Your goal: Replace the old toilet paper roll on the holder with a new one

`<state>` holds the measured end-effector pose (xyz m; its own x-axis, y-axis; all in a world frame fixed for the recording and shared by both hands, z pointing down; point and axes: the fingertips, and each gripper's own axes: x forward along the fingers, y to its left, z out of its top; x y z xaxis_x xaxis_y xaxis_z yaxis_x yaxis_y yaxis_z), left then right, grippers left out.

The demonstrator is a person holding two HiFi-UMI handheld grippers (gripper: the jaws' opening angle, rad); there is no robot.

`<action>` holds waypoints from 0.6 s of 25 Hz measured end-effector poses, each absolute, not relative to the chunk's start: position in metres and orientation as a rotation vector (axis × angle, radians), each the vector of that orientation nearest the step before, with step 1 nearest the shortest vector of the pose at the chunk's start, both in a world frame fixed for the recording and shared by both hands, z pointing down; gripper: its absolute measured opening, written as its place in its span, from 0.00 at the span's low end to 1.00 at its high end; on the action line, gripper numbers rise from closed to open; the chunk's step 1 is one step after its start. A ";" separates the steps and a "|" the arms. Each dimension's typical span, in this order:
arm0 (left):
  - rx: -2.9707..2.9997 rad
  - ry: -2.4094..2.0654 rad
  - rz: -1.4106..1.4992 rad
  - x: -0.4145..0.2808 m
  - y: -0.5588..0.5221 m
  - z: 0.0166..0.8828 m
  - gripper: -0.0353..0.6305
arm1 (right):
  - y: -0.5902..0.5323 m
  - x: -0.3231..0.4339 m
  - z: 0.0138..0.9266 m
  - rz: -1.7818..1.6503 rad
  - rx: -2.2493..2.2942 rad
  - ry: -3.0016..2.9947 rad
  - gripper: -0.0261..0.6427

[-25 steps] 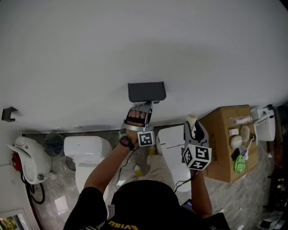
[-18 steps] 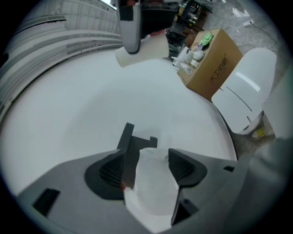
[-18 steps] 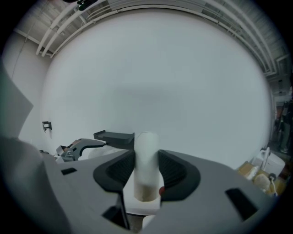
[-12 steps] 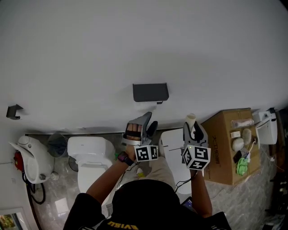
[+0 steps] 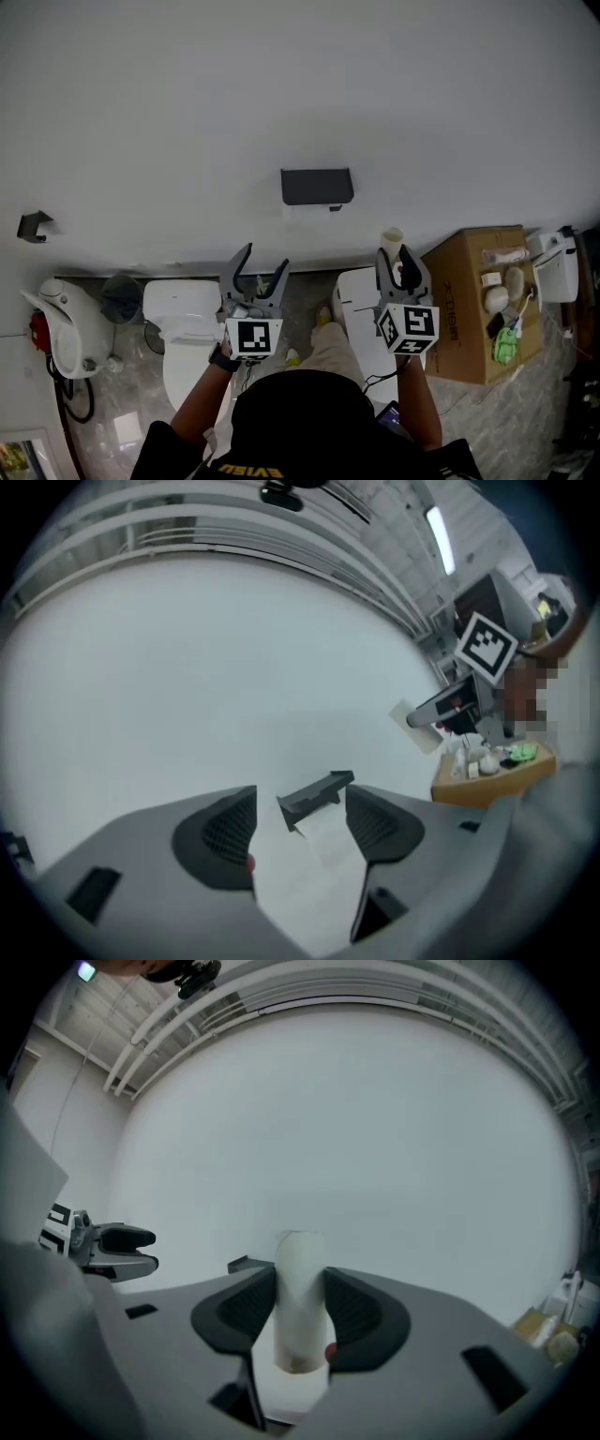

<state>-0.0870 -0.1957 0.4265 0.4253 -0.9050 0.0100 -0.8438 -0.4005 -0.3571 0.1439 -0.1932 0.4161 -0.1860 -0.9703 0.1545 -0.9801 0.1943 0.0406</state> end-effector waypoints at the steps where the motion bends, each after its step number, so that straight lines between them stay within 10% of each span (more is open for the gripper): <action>1: -2.385 1.524 -0.221 -0.096 -0.194 0.417 0.51 | -0.191 0.143 0.412 0.089 1.906 -2.326 0.29; 15: -2.355 1.928 -0.039 -0.218 -0.178 0.413 0.46 | -0.175 0.136 0.387 0.013 1.926 -2.418 0.29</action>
